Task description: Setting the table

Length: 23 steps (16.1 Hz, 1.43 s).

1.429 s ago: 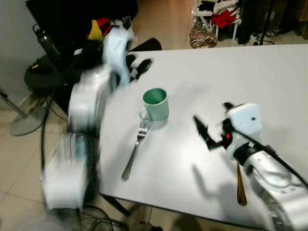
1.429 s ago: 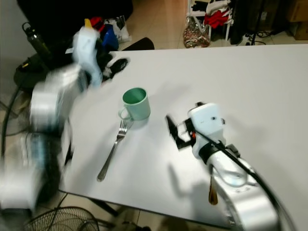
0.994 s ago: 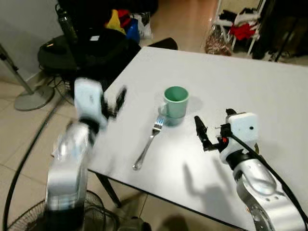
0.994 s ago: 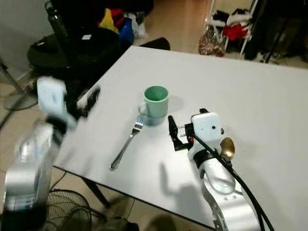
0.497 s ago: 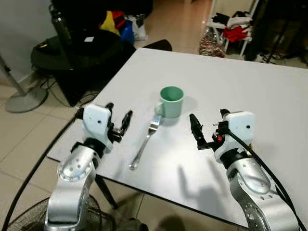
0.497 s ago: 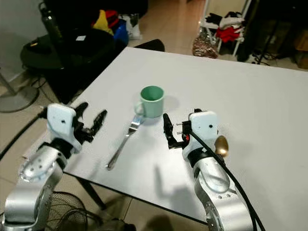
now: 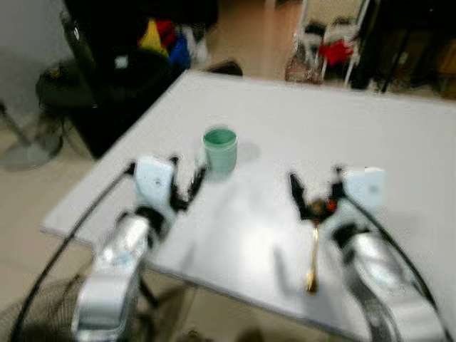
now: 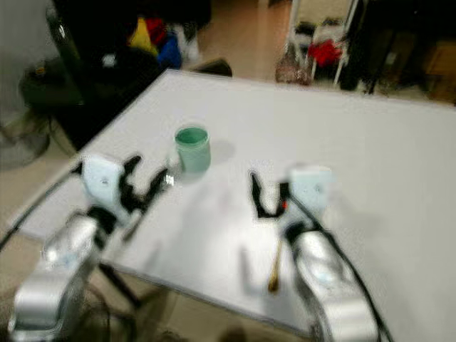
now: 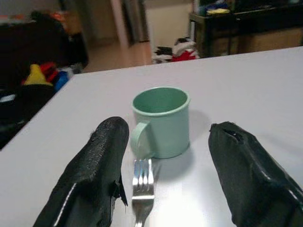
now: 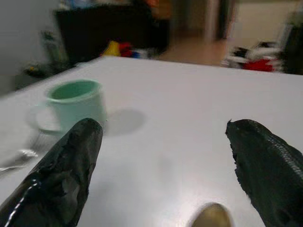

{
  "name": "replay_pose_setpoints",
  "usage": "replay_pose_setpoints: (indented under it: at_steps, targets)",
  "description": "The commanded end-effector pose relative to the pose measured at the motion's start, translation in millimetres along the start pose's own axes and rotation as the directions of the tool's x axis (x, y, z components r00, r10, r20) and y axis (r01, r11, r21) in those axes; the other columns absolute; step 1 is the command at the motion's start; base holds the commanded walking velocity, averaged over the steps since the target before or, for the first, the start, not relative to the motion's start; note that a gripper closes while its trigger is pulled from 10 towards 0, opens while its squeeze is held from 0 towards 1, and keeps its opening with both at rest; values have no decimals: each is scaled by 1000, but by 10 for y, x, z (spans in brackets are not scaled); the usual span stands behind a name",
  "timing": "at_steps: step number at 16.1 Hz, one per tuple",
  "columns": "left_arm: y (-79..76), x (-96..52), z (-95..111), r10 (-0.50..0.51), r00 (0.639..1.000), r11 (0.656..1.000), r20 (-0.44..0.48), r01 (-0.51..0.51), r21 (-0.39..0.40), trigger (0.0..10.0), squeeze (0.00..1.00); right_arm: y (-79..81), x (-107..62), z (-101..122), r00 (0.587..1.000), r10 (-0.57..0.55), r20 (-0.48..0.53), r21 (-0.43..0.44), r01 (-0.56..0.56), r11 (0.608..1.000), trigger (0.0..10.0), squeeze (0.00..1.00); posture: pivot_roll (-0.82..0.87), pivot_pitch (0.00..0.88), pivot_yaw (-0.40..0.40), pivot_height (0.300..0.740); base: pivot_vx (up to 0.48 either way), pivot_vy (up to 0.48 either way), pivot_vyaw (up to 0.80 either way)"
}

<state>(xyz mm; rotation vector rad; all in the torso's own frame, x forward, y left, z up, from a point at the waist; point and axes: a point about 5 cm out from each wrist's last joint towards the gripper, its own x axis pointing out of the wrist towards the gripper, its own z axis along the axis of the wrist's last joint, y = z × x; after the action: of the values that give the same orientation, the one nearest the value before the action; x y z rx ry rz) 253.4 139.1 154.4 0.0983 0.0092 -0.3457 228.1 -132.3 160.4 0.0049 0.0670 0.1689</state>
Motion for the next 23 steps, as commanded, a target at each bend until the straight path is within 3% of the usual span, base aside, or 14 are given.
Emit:
replay_pose_setpoints:
  at_steps: [1, 7, 10, 13, 23]
  targets:
    - [10, 4, 10, 5, 1000, 1000, 1, -5, -3, 10000, 0, -22, 5, 12, 1000, 1, -4, 1, -1, 1000, 10000, 0, 86, 0, 96, 727, 0, -368, 0]
    - [26, -16, 4, 0, 1000, 1000, -3, 0, 3, 10000, 0, -33, -9, -20, 1000, 1, -11, 50, 0, 999, 10000, 0, 89, 0, 95, 727, 0, -364, 0]
    - [20, -12, 2, -2, 1000, 1000, 1, 2, -1, 10000, 0, 20, -15, -8, 999, 52, -10, 34, -52, 998, 10000, 0, 89, 0, 96, 727, 0, -231, 0]
    - [13, 2, -5, -8, 1000, 1000, -10, 8, 6, 10000, 0, 43, -7, -1, 998, 69, -8, 29, -68, 997, 10000, 47, 87, 0, 102, 727, 0, 0, 800]
    - [8, 48, 66, -3, 1000, 998, 4, 2, 61, 10000, 0, 57, -12, -2, 994, 110, -9, 12, -110, 994, 10000, 31, 90, 0, 102, 727, 0, 0, 800]
